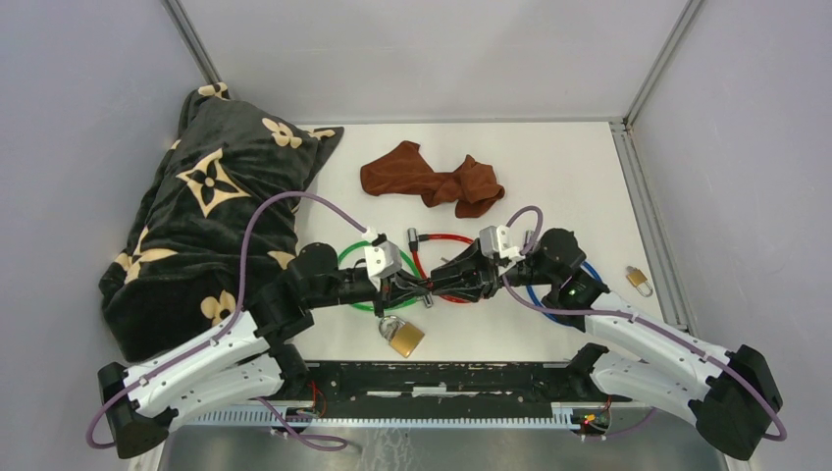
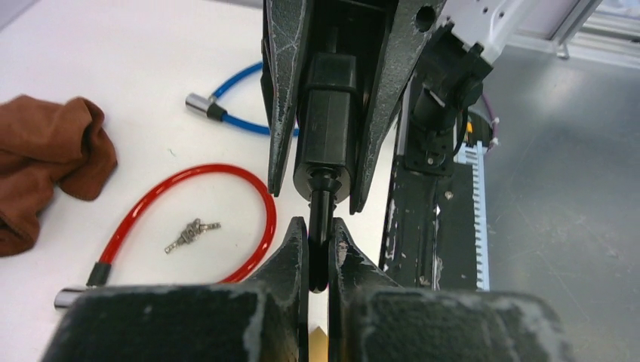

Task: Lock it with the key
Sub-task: Lock the lock.

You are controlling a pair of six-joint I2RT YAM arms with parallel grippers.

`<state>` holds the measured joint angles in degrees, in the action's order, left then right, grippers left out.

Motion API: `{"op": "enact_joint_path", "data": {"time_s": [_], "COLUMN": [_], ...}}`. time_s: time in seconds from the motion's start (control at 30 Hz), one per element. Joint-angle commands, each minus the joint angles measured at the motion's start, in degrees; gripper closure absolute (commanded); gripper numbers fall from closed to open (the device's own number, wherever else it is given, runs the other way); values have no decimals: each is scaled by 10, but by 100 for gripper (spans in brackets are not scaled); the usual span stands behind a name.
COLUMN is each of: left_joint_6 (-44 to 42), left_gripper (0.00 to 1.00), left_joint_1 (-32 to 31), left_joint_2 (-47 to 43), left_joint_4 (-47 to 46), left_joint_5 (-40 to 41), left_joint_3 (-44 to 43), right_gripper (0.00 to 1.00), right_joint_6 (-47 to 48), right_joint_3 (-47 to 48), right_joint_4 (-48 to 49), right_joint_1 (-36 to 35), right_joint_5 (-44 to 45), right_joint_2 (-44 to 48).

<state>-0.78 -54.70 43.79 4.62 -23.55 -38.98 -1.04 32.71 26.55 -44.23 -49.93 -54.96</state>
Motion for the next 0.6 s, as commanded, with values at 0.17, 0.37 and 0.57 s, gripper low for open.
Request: {"op": "enact_joint_path", "data": {"time_s": [0.17,0.37,0.57], "left_joint_6": [94,102,110], "left_gripper": [98,98,98], "left_joint_1": [3,-18,-25], "left_joint_2": [-6,12,37], "left_joint_4": [-268,-284,-230], "left_joint_5": [-80,-85,-74], "left_joint_3": [-16,-15,-37], "right_gripper": [100,100,100], "right_joint_6": [-40,-66,-22], "right_joint_3": [0,5,34], "right_joint_4": [126,173,119], "right_joint_1": [-27,-36,-66], "right_joint_5": [19,6,28], "right_joint_2": [-35,-74,-93]}}
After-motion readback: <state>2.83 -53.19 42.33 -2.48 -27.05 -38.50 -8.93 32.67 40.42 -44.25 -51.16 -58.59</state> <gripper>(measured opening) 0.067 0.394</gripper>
